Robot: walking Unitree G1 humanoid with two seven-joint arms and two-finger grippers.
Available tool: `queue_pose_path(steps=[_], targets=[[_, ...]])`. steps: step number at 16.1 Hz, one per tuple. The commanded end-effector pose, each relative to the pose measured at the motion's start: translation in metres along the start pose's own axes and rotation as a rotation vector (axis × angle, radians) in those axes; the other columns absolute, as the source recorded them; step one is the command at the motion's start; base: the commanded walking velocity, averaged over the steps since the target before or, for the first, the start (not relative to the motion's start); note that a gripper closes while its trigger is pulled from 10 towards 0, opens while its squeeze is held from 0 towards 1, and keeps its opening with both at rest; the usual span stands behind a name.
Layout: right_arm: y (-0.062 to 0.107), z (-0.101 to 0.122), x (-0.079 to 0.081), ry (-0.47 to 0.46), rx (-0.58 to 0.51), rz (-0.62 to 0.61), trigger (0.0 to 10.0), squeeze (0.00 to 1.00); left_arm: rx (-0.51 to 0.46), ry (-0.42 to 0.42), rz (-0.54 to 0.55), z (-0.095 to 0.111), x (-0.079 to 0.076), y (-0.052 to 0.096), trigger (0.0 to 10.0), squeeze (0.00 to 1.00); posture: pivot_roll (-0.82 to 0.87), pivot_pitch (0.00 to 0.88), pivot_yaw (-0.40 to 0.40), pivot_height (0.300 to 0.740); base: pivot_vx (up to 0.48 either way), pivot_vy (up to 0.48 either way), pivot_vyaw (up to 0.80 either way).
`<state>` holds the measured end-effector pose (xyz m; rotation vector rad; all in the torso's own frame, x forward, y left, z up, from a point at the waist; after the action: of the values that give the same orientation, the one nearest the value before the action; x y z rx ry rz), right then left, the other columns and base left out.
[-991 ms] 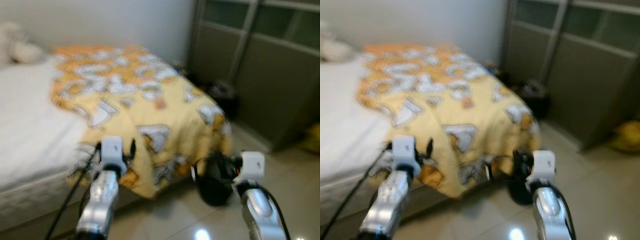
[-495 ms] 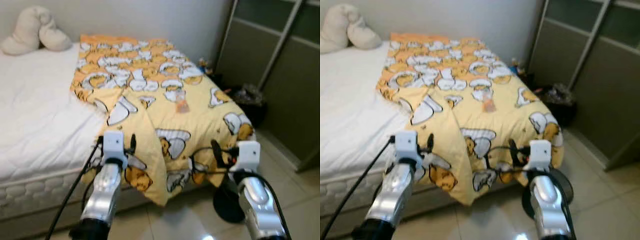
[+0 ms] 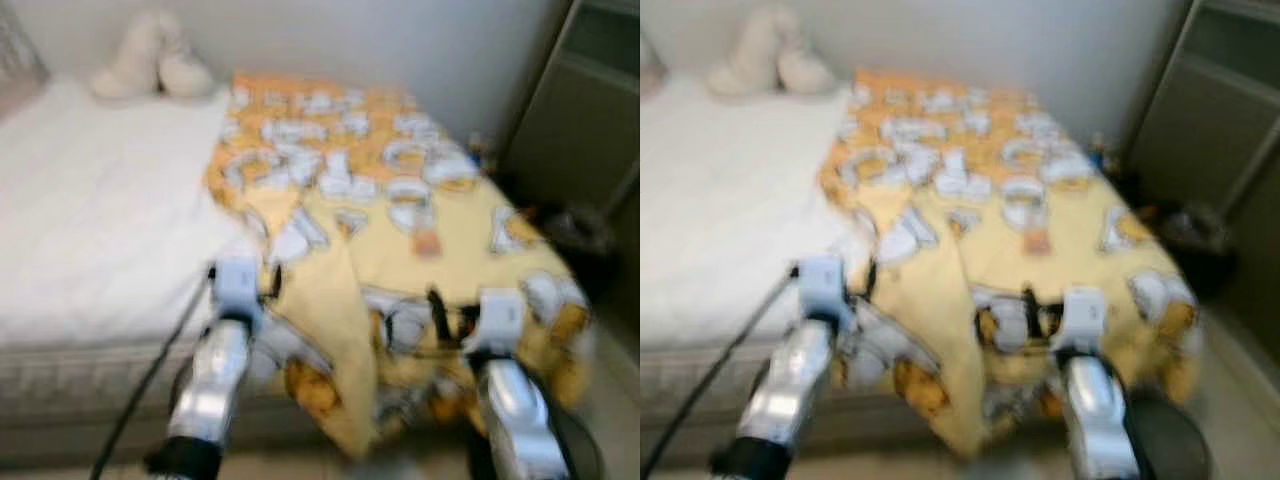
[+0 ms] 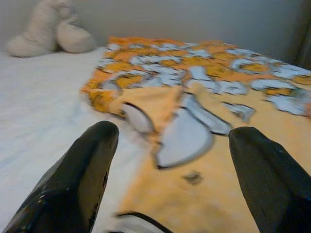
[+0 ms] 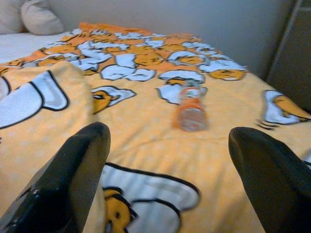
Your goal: Clean up the room
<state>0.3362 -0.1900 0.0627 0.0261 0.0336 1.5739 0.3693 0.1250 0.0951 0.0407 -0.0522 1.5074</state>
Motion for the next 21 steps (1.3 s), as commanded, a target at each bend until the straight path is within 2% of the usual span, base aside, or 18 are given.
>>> queue_pose_path(steps=[1, 4, 5, 6, 8, 12, 14, 15, 16, 18, 19, 20, 21], targets=[[0.003, 0.0, -0.015, 0.014, 0.0, -0.039, 10.0, 0.06, -0.015, 0.008, -0.043, 0.005, -0.015, -0.002, 10.0, 0.0, 0.08, 0.0, -0.025, 0.74, 0.45, 0.0, 0.47], [0.002, -0.002, -0.015, 0.016, 0.009, -0.047, 10.0, 0.04, -0.022, 0.048, -0.071, 0.006, -0.02, -0.003, 10.0, 0.0, 0.07, 0.0, -0.028, 0.74, 0.15, 0.0, 0.0], [0.002, -0.002, -0.015, 0.017, 0.009, -0.043, 10.0, 0.04, -0.032, 0.026, -0.079, 0.008, -0.021, -0.003, 10.0, 0.0, 0.07, 0.0, -0.028, 0.74, 0.0, 0.0, 0.0], [0.002, -0.002, -0.014, 0.018, 0.008, -0.042, 10.0, 0.03, -0.034, 0.009, -0.081, 0.008, -0.022, -0.003, 10.0, 0.0, 0.07, 0.0, -0.03, 0.74, 0.244, -0.409, 0.0], [0.002, -0.002, -0.014, 0.019, 0.009, -0.039, 10.0, 0.03, -0.02, 0.048, -0.104, 0.005, -0.026, -0.004, 10.0, 0.0, 0.07, 0.0, -0.031, 0.74, 0.261, -0.399, 0.0], [-0.003, 0.002, -0.009, 0.02, -0.001, -0.025, 10.0, 0.03, -0.024, 0.025, -0.122, 0.007, -0.028, -0.01, 10.0, 0.0, 0.06, 0.0, -0.031, 0.74, 0.308, -0.365, 0.0], [0.0, 0.001, -0.012, 0.021, -0.001, -0.03, 10.0, 0.03, -0.009, 0.034, -0.111, 0.001, -0.024, -0.008, 10.0, 0.0, 0.06, 0.0, -0.029, 0.74, 0.311, -0.364, 0.0], [0.001, 0.0, -0.014, 0.019, -0.004, -0.038, 10.0, 0.03, 0.014, 0.064, -0.093, -0.004, -0.018, -0.005, 10.0, 0.0, 0.06, 0.0, -0.025, 0.74, 0.334, -0.341, 0.0], [0.002, 0.001, -0.016, 0.015, -0.009, -0.046, 10.0, 0.03, 0.021, 0.059, -0.083, -0.007, -0.014, -0.002, 10.0, 0.0, 0.06, 0.0, -0.023, 0.74, 0.334, -0.341, 0.0], [0.004, 0.001, -0.018, 0.01, -0.014, -0.056, 10.0, 0.04, 0.001, -0.001, -0.11, -0.007, -0.014, 0.003, 10.0, 0.0, 0.06, 0.0, -0.018, 0.74, 0.337, -0.339, 0.0], [0.004, -0.001, -0.017, 0.011, -0.011, -0.055, 10.0, 0.03, 0.045, 0.088, -0.09, -0.013, -0.011, 0.002, 10.0, 0.0, 0.06, 0.0, -0.021, 0.74, 0.382, -0.285, 0.0], [0.005, -0.002, -0.015, 0.013, -0.003, -0.048, 10.0, 0.04, 0.06, 0.055, -0.049, -0.016, -0.003, 0.0, 10.0, 0.0, 0.06, 0.0, -0.023, 0.74, 0.461, 0.0, 0.0], [0.005, -0.004, -0.013, 0.015, 0.003, -0.042, 10.0, 0.03, 0.02, 0.048, -0.051, -0.009, 0.0, -0.002, 10.0, 0.0, 0.06, 0.0, -0.023, 0.74, 0.0, 0.0, 0.0]])
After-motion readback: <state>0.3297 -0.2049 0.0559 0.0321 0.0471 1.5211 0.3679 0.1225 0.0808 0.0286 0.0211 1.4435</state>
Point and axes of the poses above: a point about 5 cm out from each wrist's last joint towards the gripper, its own y axis pointing back from the gripper into the wrist, its own z axis along the axis of the wrist's last joint, x = y × z, the point moved 5 cm from there along -y, pointing out of the wrist towards the gripper, and after that the axes turned 1 degree about y, right-handed, at the moved point
